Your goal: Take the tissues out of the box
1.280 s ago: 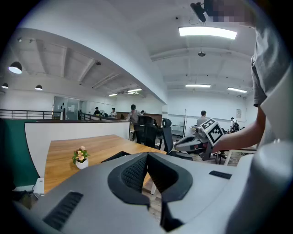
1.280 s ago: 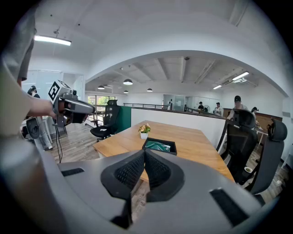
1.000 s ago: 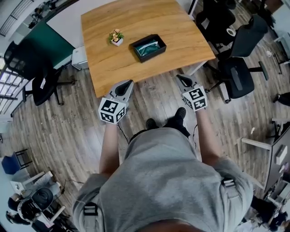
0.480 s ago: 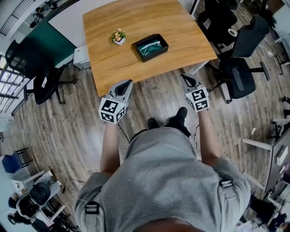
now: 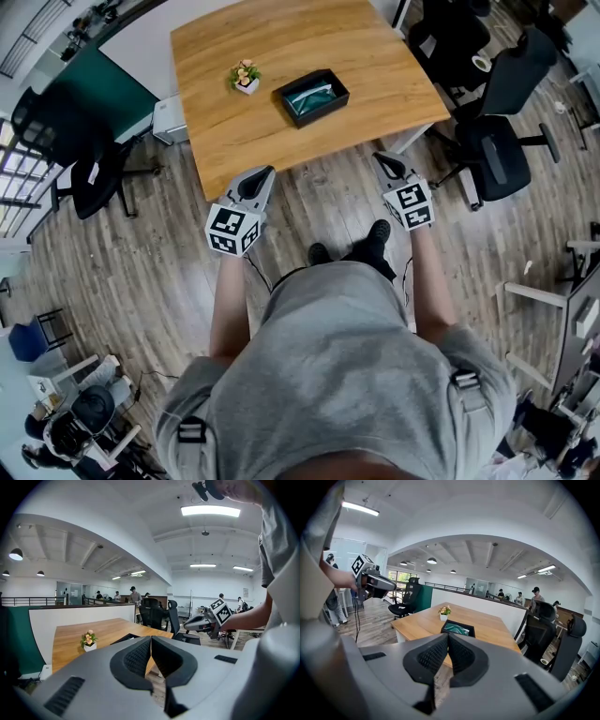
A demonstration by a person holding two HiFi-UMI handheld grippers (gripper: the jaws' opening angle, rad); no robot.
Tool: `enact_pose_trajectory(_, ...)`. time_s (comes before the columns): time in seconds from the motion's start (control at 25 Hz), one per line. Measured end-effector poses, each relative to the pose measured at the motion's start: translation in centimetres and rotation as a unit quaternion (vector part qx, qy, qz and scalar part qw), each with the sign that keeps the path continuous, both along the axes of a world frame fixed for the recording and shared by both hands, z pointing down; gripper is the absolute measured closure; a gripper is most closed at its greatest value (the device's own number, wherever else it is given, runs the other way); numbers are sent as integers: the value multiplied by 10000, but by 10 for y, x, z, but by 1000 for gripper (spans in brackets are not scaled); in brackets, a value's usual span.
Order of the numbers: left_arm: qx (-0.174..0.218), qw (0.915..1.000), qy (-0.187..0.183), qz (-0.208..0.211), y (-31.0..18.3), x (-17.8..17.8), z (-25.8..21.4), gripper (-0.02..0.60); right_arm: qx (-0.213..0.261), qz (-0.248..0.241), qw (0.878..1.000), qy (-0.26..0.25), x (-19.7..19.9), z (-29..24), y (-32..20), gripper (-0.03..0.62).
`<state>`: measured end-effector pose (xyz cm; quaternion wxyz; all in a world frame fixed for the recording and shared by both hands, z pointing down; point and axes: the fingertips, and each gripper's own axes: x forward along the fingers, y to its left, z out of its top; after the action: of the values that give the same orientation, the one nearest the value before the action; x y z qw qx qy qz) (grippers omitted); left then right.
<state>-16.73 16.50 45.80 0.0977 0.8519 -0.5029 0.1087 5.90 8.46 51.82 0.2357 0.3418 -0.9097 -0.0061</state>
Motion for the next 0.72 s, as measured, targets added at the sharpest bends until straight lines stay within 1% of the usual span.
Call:
enact_pose_trajectory(0.2,50,9999,-114,-10,-1,0,1,558,6,-11,10000,-64,0,-3,-3,582)
enact_pose_trajectory(0.36,153,9999,-20,-2,-3,0,-4,558,-20,-149,9998,103,-4,5,-3,562)
enact_pose_trajectory(0.48,196,9998,-19,-21,-3,-2,-7,548,-2,-213,9996,163,-6,4,-1,540)
enact_pose_trajectory(0.56,190,9998,-33,-46,-4,-3,-7,514,32,-235,9996,175,-6,4,-1,518)
enact_pose_trajectory(0.64,184,9998,-46,-81,-5,-3,-7,455,48,-234,9996,150,-7,2,-2,482)
enact_pose_trajectory(0.72,173,9998,-68,-91,-7,-4,-7,431,79,-214,9997,126,-7,0,-3,435)
